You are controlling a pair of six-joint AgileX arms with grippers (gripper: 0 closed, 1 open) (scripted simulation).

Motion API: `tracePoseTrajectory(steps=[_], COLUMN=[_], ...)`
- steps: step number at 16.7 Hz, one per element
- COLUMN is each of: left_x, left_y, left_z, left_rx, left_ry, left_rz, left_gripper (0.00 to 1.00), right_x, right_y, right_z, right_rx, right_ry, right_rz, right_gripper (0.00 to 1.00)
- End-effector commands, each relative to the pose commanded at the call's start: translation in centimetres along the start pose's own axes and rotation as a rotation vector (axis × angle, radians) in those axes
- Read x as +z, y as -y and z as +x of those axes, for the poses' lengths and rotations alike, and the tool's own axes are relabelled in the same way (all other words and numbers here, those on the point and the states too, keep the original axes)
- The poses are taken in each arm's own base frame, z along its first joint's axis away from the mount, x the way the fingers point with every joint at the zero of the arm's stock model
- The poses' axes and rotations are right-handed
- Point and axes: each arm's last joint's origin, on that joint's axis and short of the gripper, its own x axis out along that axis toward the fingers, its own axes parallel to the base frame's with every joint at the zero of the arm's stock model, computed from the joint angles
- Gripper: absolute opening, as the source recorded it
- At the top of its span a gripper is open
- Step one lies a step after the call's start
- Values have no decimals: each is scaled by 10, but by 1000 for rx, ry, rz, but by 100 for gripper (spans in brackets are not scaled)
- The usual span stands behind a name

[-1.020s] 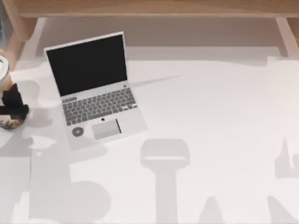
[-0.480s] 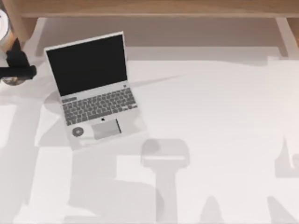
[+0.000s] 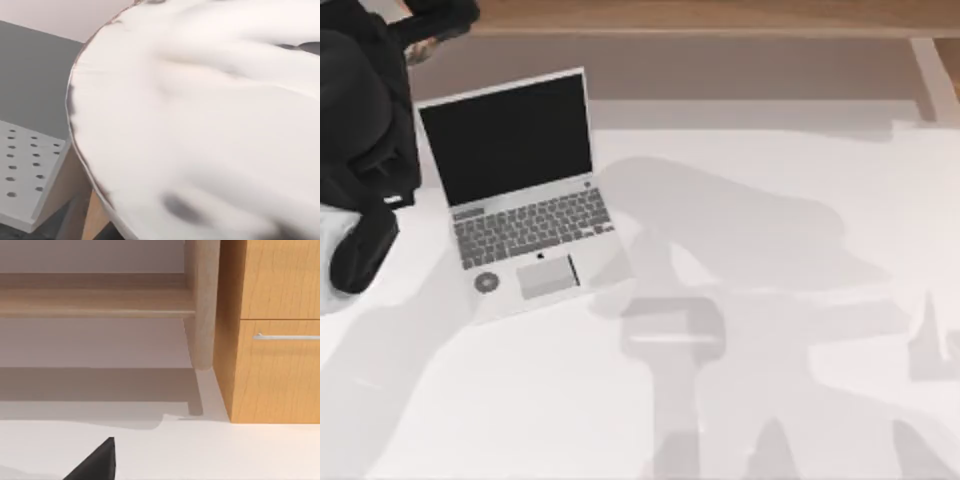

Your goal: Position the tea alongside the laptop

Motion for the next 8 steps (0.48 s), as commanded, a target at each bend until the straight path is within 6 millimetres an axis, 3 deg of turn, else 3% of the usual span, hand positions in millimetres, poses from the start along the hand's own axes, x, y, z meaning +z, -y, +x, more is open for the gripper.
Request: tracePoseTrajectory(steps=[4,8], left_x=[2,-20], left_y=[47,91], left_z=[-11,-29], left_rx=[7,-5], left_ry=[-22,-125], left_rz=[-63,-37], left_gripper=[0,0], right_x=[0,0], right_y=[0,0], right_z=[0,0], right_rx=[0,0], right_ry=[0,0], right_rz=[0,0], right_gripper=[100,100])
